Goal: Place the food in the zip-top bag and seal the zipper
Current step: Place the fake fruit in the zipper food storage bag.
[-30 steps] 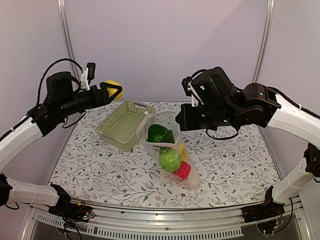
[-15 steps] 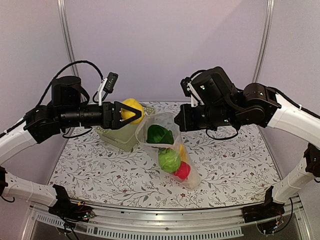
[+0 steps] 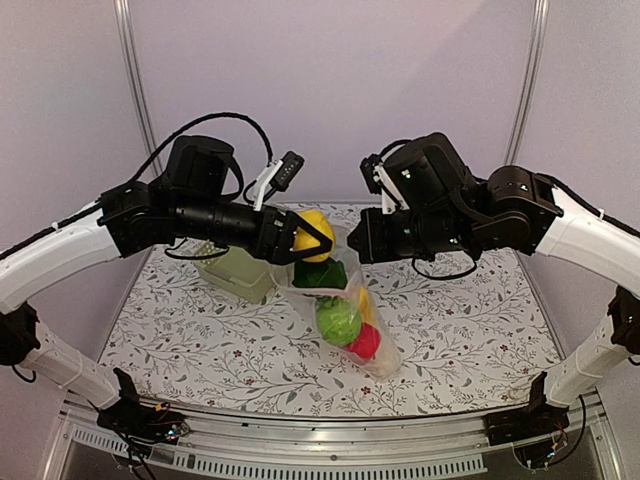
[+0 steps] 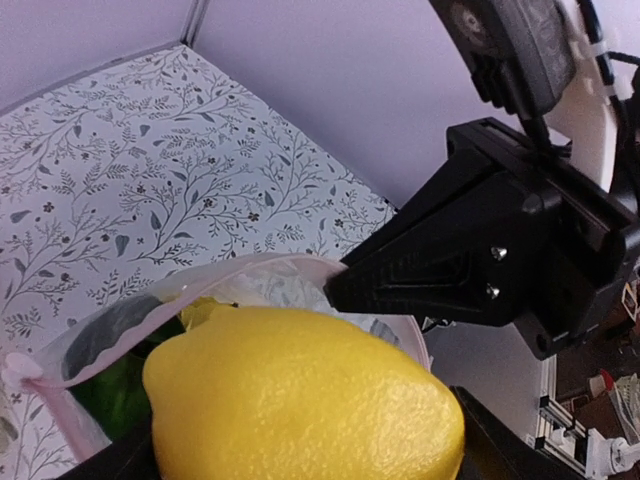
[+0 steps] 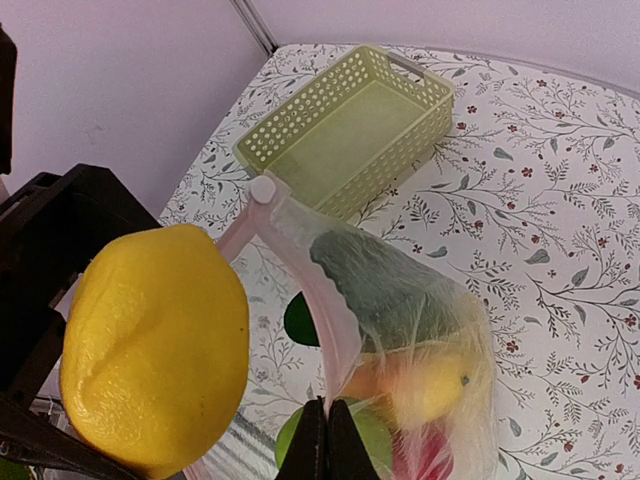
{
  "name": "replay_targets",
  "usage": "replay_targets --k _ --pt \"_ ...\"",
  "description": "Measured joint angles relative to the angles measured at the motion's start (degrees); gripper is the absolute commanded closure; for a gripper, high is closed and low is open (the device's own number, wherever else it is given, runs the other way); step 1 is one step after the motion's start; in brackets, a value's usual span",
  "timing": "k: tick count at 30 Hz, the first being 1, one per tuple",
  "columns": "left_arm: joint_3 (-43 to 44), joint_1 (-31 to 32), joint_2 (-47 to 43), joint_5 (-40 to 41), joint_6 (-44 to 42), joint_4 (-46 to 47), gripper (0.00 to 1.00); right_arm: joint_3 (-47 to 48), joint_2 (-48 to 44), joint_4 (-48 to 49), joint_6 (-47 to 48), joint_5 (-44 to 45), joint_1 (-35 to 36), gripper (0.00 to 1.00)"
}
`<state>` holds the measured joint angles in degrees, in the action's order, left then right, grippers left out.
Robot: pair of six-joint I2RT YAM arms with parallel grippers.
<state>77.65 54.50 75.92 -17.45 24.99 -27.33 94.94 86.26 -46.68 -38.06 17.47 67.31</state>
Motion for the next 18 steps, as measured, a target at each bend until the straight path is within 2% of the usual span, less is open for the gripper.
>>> replay_targets --k 7,18 --pt "3.0 0.0 5.6 -8.0 -2.3 -3.3 0.30 0.0 -0.8 -0.1 0.5 0.0 0.0 1.00" --pt "9.7 0.1 12.0 -7.3 -6.2 -12.7 0.30 -0.1 -1.2 -0.5 0.8 0.0 0.0 1.00"
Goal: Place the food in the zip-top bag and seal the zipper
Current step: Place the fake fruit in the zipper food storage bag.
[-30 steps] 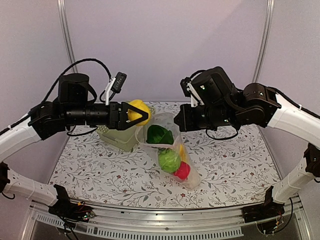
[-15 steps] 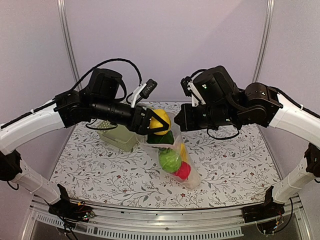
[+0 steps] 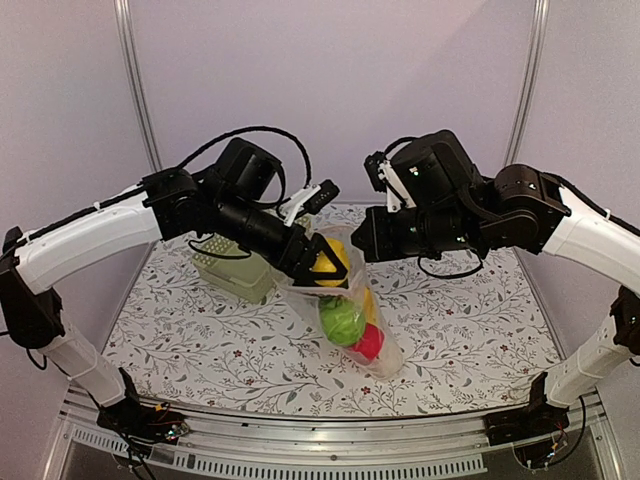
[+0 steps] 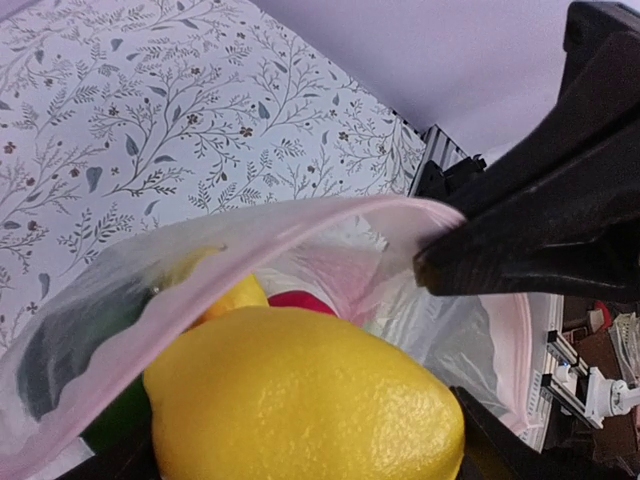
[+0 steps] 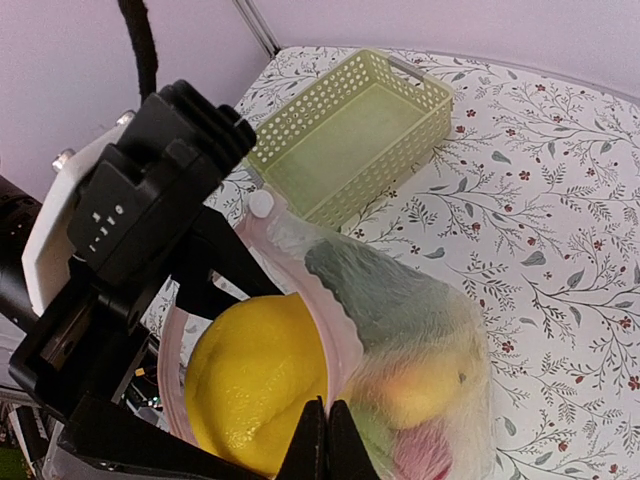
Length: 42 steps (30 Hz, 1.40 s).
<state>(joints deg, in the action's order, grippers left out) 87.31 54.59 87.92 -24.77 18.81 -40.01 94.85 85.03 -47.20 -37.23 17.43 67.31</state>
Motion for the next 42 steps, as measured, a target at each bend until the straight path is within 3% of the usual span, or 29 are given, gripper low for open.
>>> replay_targets --k 13,28,42 --pt "3.4 0.7 5.1 0.3 -0.3 -2.7 0.25 0.0 0.0 -0.1 0.0 0.0 0.0 1.00" --pt "3.8 2.3 6.9 1.7 0.7 -2.7 0.02 -0.3 -0.2 -0.3 0.2 0.0 0.0 1.00" --pt "4.3 2.4 2.9 5.8 0.9 -4.4 0.02 -0.4 -0.5 -0.4 0.2 0.0 0.0 1.00"
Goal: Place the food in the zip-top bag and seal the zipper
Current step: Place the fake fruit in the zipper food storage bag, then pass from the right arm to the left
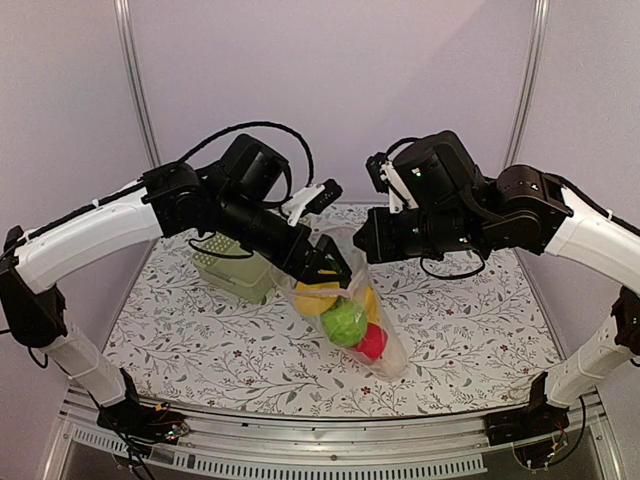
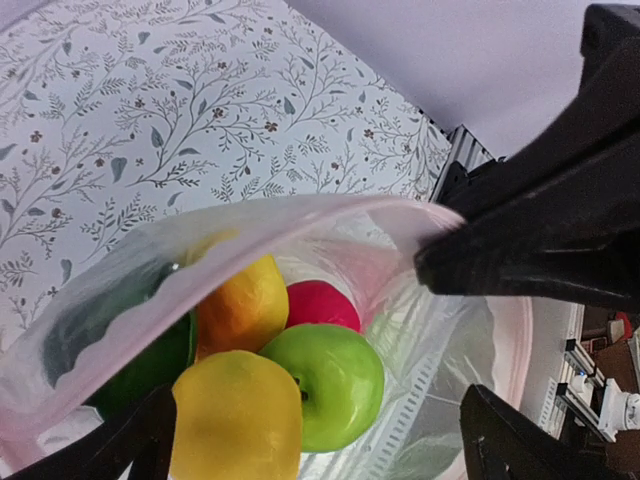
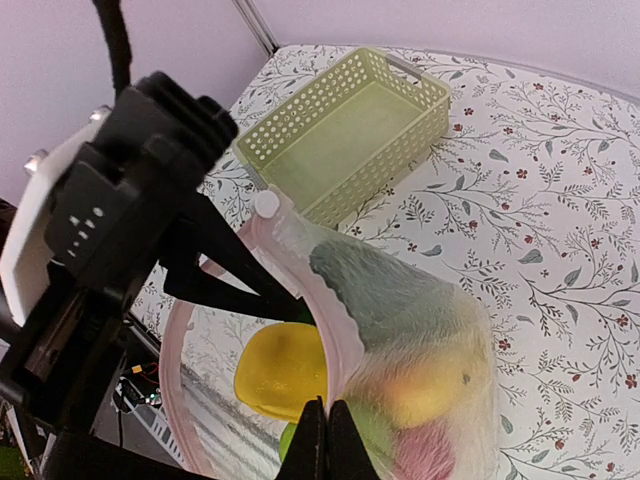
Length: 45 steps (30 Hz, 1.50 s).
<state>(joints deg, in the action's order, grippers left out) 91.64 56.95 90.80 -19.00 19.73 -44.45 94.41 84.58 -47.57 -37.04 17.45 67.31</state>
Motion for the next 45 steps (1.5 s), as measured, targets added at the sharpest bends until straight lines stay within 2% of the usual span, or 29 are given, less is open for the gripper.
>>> replay_targets --k 2,5,8,14,16,22,27,30,35,45 --pt "0.0 0.0 -2.0 0.8 0.1 -0.9 0.08 0.0 -0.1 0.0 0.0 0.0 0.0 1.00" --pt "0.0 0.0 -4.2 1.8 0.7 -2.0 0.25 0.0 -0.1 0.0 0.0 0.0 0.0 1.00" --pt "0.0 0.0 -5.3 2.1 0.9 -3.3 0.36 0.0 -0.1 -0.1 0.0 0.0 0.0 1.00" --pt "0.0 0.0 -5.3 2.1 1.6 -6.1 0.47 -0.2 -0.1 0.0 0.0 0.0 0.0 1.00" --pt "0.0 0.0 -5.3 2.1 1.5 -6.8 0.47 -0.3 -0.1 0.0 0.0 0.0 0.0 1.00" --pt "-0.8 0.0 -7.7 5.4 1.3 -5.9 0.33 -0.3 -0.1 0.0 0.0 0.0 0.0 1.00" --pt "-0.8 -1.5 -15.8 6.6 0.2 -3.2 0.28 -0.3 -0.3 -0.1 1.8 -1.4 0.0 1.00" --pt "-1.9 -5.5 -20.5 6.0 -0.4 -1.9 0.27 -0.3 -0.7 -0.4 3.7 -3.2 -0.3 1.00" --pt "-10.0 -13.2 -26.7 3.2 -3.1 -0.4 0.26 0.5 -1.9 -1.6 7.0 -9.9 -2.3 1.00" --pt "-21.3 -13.6 -34.2 -7.1 -9.2 3.2 0.25 5.8 -2.4 -1.4 13.1 -27.7 -4.8 1.00"
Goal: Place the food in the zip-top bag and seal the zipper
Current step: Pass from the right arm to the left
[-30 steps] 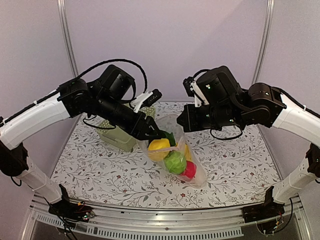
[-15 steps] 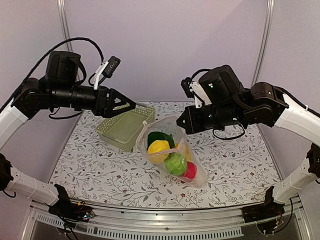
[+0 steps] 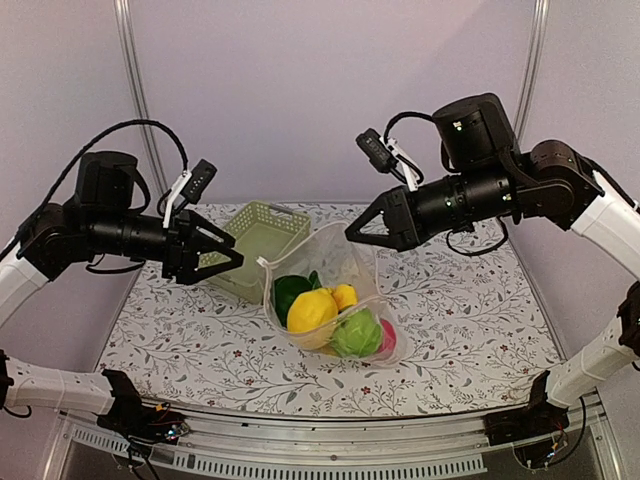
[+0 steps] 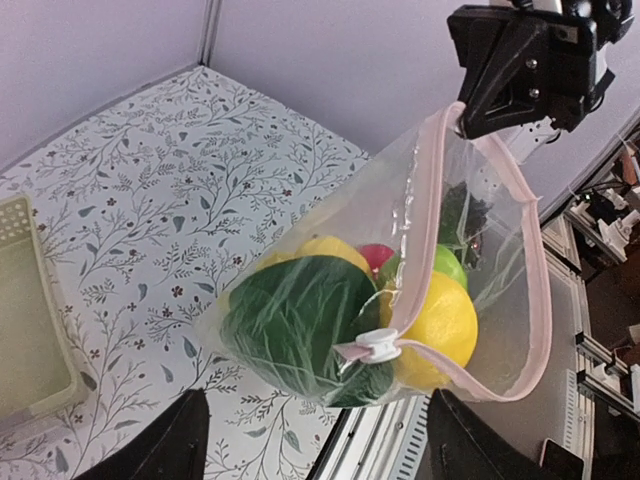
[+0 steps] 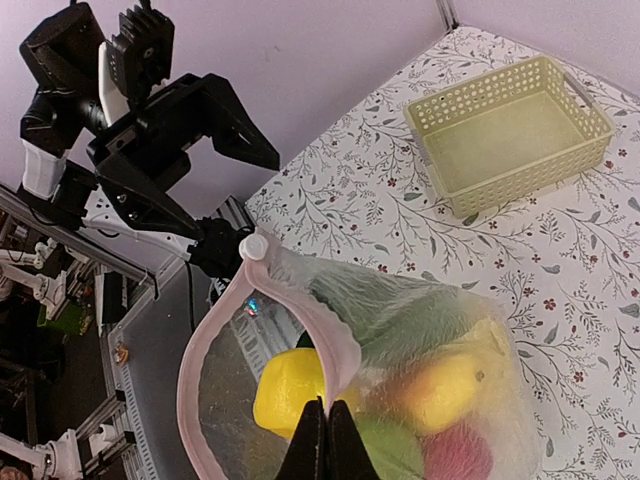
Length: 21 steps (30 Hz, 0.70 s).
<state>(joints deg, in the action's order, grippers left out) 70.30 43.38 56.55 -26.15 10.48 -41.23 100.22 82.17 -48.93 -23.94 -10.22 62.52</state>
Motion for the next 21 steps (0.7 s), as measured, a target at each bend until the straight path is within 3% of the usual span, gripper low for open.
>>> replay_targets --k 9,21 --pt "-15.7 0.7 -9.0 -5.1 1.0 9.3 0.29 -4.9 0.3 4.1 2.6 -13.5 -3.6 1.00" --pt "-25.7 4.6 -10.7 -2.3 6.0 19.4 0.39 -12.8 1.8 13.4 1.8 -27.4 -7.6 1.00"
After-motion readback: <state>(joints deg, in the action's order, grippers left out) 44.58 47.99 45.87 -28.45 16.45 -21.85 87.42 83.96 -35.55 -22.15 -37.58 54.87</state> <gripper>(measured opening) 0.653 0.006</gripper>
